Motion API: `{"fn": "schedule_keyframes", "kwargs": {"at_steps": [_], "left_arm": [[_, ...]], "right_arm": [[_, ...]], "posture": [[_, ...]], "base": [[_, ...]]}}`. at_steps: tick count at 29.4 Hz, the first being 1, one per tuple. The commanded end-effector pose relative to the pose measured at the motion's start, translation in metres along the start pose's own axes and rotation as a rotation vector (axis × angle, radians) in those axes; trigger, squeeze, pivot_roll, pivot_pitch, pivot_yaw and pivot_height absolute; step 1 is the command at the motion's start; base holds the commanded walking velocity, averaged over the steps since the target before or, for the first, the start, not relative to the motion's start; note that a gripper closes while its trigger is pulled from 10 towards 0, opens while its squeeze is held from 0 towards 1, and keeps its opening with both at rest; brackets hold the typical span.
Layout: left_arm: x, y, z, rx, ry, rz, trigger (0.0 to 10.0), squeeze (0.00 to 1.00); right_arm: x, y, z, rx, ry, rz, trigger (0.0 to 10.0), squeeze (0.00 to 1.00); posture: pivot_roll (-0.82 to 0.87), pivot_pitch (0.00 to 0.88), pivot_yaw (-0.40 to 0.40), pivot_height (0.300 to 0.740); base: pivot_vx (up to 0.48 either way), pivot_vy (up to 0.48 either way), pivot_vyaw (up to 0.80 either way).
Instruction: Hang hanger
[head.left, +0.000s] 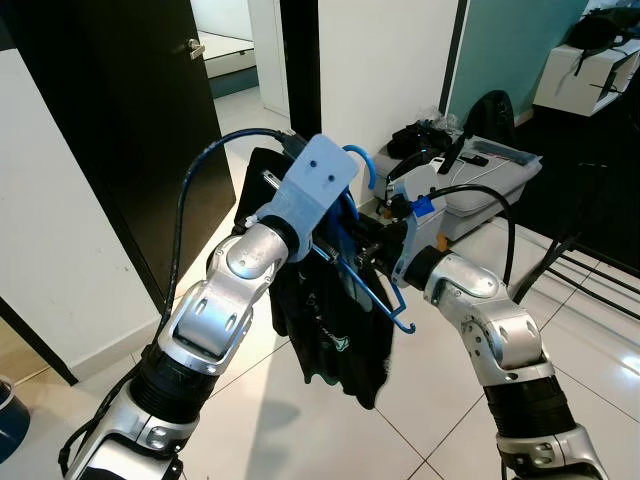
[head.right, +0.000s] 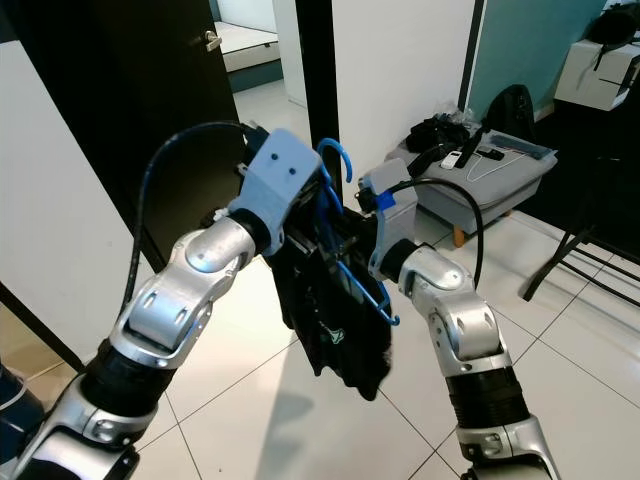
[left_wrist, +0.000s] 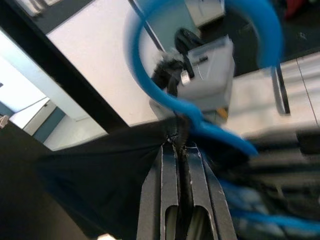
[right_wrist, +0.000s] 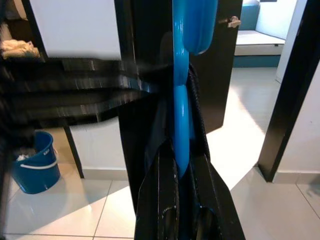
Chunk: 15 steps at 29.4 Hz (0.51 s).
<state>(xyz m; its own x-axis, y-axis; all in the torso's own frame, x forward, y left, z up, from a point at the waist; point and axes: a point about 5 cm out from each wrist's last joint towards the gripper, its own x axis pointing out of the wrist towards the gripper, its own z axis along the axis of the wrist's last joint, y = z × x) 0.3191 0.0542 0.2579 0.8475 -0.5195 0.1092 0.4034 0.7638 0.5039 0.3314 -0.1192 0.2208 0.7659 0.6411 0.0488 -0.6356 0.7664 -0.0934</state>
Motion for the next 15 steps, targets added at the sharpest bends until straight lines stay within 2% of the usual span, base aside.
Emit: {"fn": "schedule_keyframes", "kwargs": {"at_steps": [1, 4, 8, 11, 12, 13, 14, 15], "left_arm": [[-0.001, -0.003, -0.012, 0.043, 0.05, -0.021, 10.0, 0.0], [-0.002, -0.004, -0.012, 0.059, 0.047, -0.027, 10.0, 0.0], [-0.001, -0.01, -0.002, 0.008, -0.008, -0.055, 10.0, 0.0], [-0.001, -0.01, -0.002, 0.008, -0.008, -0.055, 10.0, 0.0], [-0.002, -0.016, 0.005, -0.033, -0.044, -0.099, 10.0, 0.0], [-0.002, -0.016, 0.005, -0.033, -0.044, -0.099, 10.0, 0.0], [-0.004, -0.022, 0.01, -0.08, -0.073, -0.141, 10.0, 0.0], [-0.004, -0.022, 0.01, -0.08, -0.073, -0.141, 10.0, 0.0]], "right_arm": [[0.004, 0.002, 0.013, -0.009, -0.068, 0.014, 10.0, 0.0], [0.004, 0.002, 0.014, -0.005, -0.075, 0.016, 10.0, 0.0], [0.005, 0.002, 0.016, 0.0, -0.085, 0.022, 10.0, 0.0], [0.005, 0.002, 0.016, 0.0, -0.085, 0.022, 10.0, 0.0], [0.005, 0.002, 0.017, 0.002, -0.092, 0.022, 10.0, 0.0], [0.005, 0.002, 0.017, 0.002, -0.092, 0.022, 10.0, 0.0], [0.005, 0.002, 0.018, 0.008, -0.103, 0.021, 10.0, 0.0], [0.005, 0.002, 0.018, 0.008, -0.103, 0.021, 10.0, 0.0]], "posture": [[-0.02, 0.0, 0.059, 0.731], [-0.02, 0.0, 0.057, 0.731], [-0.02, 0.0, 0.055, 0.731], [-0.02, 0.0, 0.055, 0.731], [-0.02, 0.0, 0.055, 0.731], [-0.02, 0.0, 0.055, 0.731], [-0.02, 0.0, 0.055, 0.731], [-0.02, 0.0, 0.055, 0.731]], "base": [[0.0, 0.0, 0.0], [0.0, 0.0, 0.0], [0.0, 0.0, 0.0], [0.0, 0.0, 0.0], [0.0, 0.0, 0.0], [0.0, 0.0, 0.0], [0.0, 0.0, 0.0], [0.0, 0.0, 0.0]]}}
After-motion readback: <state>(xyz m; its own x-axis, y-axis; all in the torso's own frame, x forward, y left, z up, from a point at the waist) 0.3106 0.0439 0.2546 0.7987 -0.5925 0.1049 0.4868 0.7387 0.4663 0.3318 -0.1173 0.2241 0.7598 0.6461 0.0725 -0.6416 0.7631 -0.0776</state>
